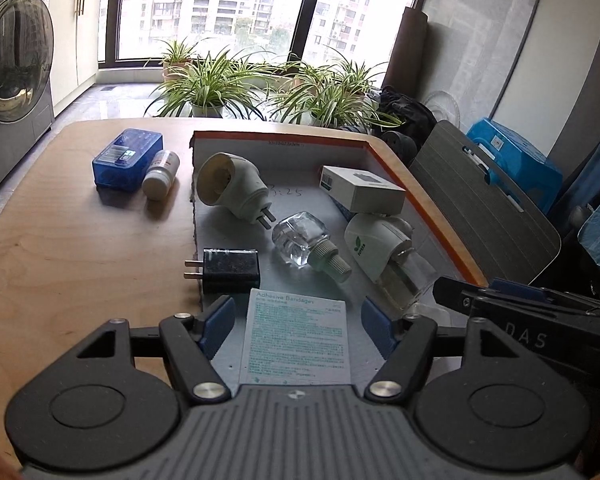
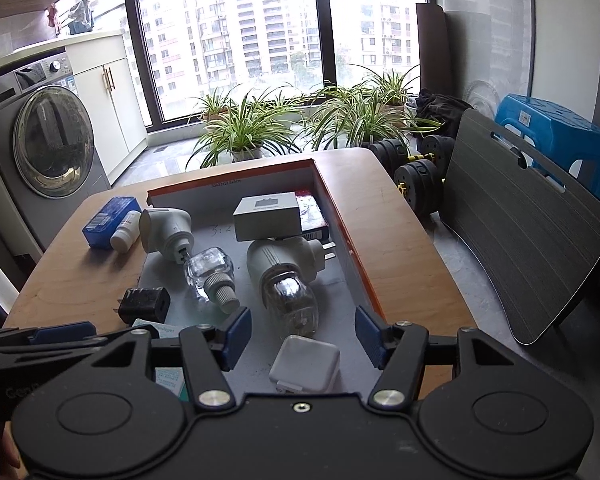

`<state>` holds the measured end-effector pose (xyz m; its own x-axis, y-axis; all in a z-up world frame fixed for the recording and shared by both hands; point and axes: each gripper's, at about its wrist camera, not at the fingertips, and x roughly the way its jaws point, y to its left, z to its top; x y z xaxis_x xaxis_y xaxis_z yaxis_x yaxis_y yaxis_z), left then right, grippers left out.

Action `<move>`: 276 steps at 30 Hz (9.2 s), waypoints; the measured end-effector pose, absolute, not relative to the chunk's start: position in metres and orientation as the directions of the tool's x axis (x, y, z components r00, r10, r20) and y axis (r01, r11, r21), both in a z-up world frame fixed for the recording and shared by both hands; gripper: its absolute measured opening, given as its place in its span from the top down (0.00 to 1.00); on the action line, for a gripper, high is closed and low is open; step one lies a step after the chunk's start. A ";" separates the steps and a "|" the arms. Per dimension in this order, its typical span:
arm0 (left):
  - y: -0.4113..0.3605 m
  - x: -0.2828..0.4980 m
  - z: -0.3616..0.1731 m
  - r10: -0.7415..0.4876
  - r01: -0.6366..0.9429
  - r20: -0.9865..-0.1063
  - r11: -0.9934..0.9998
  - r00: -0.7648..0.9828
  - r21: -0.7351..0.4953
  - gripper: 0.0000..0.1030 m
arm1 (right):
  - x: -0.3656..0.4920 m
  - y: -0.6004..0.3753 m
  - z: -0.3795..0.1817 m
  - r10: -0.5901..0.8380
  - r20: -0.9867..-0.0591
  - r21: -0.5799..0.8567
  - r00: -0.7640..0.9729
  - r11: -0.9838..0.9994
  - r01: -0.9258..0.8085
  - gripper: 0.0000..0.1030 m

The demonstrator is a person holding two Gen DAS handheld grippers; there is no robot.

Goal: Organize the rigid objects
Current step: 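Lower and release the teal box in the tray with the left gripper, then grasp the blue plastic case with the left gripper while the right grasps the white pill bottle, then carry the blue case over the tray with the left gripper while the right carries the pill bottle, then lower and release the blue case in the tray with the left gripper while the right releases the pill bottle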

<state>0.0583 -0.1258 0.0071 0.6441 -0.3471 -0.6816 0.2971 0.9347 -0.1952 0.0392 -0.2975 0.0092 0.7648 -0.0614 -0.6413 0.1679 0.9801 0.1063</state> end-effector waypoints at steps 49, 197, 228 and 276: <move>0.012 0.192 0.024 -0.189 0.156 -0.698 0.981 0.691 -0.111 0.05 | 0.140 -0.143 0.022 0.178 -0.666 0.080 0.724 0.983 -0.168 0.22; -0.134 0.075 0.022 -0.335 0.320 -0.660 0.936 0.673 -0.150 0.40 | 0.060 -0.308 0.055 0.156 -0.506 0.180 0.848 0.981 -0.072 0.61; -0.151 0.100 -0.003 -0.373 0.348 -0.697 0.919 0.613 -0.185 0.39 | 0.110 -0.299 0.048 0.136 -0.522 0.139 0.842 0.988 -0.074 0.37; -0.146 -0.020 0.014 -0.162 0.185 -0.722 0.982 0.673 -0.047 0.00 | -0.061 -0.320 0.020 0.089 -0.583 0.164 0.808 0.986 0.010 0.15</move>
<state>-0.0197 -0.1457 0.0138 0.6732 -0.1616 -0.7216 0.1855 0.9815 -0.0468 -0.0613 -0.3196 0.0198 0.8077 0.0887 -0.5828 0.0102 0.9864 0.1642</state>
